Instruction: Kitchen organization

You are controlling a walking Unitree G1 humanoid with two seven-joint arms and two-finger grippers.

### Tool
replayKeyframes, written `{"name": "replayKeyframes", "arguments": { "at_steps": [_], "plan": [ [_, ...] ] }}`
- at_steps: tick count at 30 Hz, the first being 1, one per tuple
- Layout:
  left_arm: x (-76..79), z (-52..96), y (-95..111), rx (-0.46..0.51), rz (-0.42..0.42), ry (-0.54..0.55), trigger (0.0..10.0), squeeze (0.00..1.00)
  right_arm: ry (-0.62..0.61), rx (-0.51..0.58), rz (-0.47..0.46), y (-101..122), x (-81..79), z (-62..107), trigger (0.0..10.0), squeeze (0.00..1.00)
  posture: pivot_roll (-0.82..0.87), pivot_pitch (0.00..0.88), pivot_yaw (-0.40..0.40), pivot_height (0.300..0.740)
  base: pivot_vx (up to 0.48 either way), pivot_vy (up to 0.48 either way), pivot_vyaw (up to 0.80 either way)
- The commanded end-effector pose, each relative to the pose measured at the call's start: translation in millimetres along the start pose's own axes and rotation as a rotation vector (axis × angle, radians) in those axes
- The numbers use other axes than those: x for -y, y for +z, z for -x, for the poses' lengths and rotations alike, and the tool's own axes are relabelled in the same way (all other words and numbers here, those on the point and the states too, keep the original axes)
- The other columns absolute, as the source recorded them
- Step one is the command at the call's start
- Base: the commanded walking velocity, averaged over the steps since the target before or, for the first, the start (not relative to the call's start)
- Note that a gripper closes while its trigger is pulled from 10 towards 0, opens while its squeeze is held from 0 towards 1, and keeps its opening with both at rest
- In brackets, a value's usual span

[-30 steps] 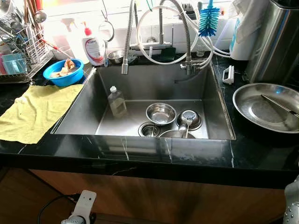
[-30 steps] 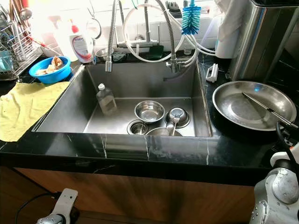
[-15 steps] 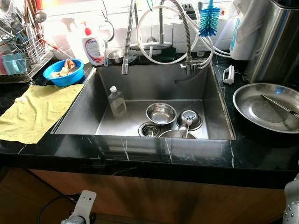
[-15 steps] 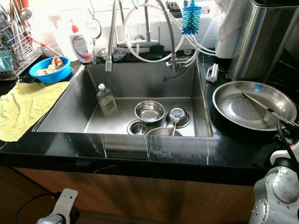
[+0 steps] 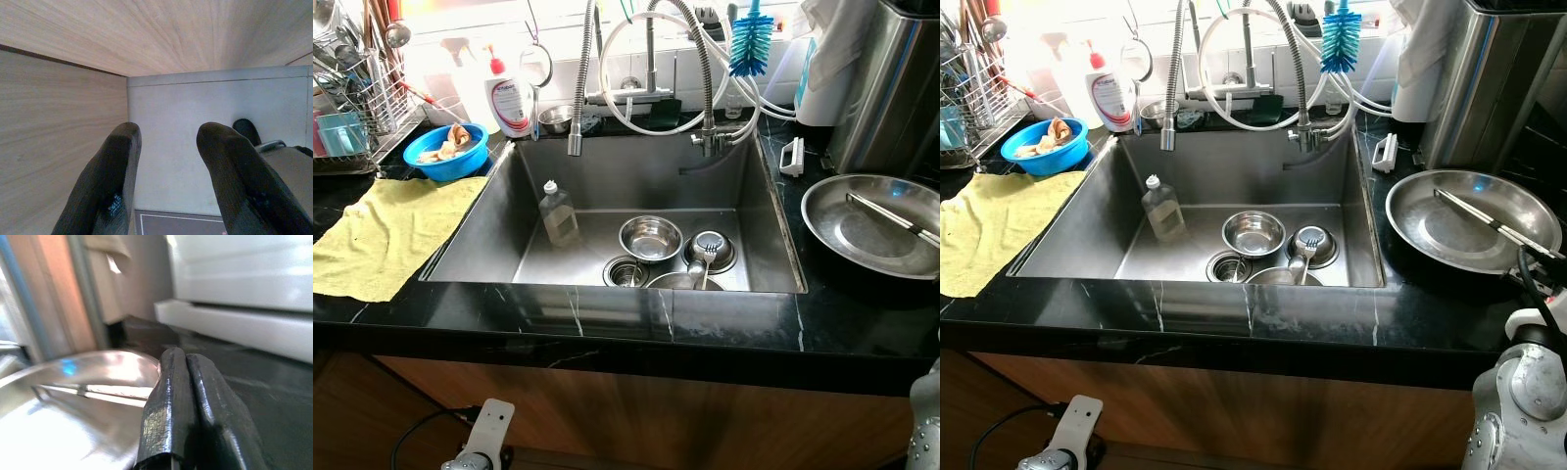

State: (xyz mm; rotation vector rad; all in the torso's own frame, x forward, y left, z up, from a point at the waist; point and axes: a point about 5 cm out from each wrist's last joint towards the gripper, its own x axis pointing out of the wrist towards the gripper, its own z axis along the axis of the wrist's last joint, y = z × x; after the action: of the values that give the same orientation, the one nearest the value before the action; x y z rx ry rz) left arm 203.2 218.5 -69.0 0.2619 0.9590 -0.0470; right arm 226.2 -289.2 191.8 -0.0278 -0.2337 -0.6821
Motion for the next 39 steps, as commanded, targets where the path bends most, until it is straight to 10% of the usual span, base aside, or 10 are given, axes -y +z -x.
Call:
{"name": "replayKeyframes", "arguments": {
  "at_steps": [1,31,34,35,39],
  "plan": [
    [-6.4,0.9,-3.8,-0.017,-0.016,0.018,10.0,0.0,0.097,0.055,-0.027,11.3,-16.6,0.5,0.0,0.0,-0.2,0.0,0.103,0.74,0.0,0.0,0.0],
    [-3.7,0.3,-1.5,-0.01,-0.003,0.018,10.0,0.0,0.391,0.388,-0.156,113.1,-69.9,-4.9,0.0,0.0,-0.21,0.0,0.099,0.74,0.0,0.0,0.0],
    [-2.7,0.2,-1.7,-0.011,-0.004,0.016,10.0,0.0,0.388,0.366,-0.148,109.1,-69.6,-5.9,1.3,0.0,-0.21,0.0,0.097,0.74,0.0,0.0,0.0],
    [-2.3,0.2,-1.8,-0.012,-0.004,0.015,10.0,0.0,0.373,0.349,-0.143,105.3,-67.6,-7.2,10.0,0.0,-0.21,0.0,0.096,0.74,0.0,0.0,0.0],
    [-2.0,0.2,-2.2,-0.013,-0.004,0.015,10.0,0.0,0.347,0.304,-0.148,97.1,-63.2,-8.5,10.0,0.0,-0.21,0.0,0.096,0.74,0.0,0.0,0.0]
  ]
}}
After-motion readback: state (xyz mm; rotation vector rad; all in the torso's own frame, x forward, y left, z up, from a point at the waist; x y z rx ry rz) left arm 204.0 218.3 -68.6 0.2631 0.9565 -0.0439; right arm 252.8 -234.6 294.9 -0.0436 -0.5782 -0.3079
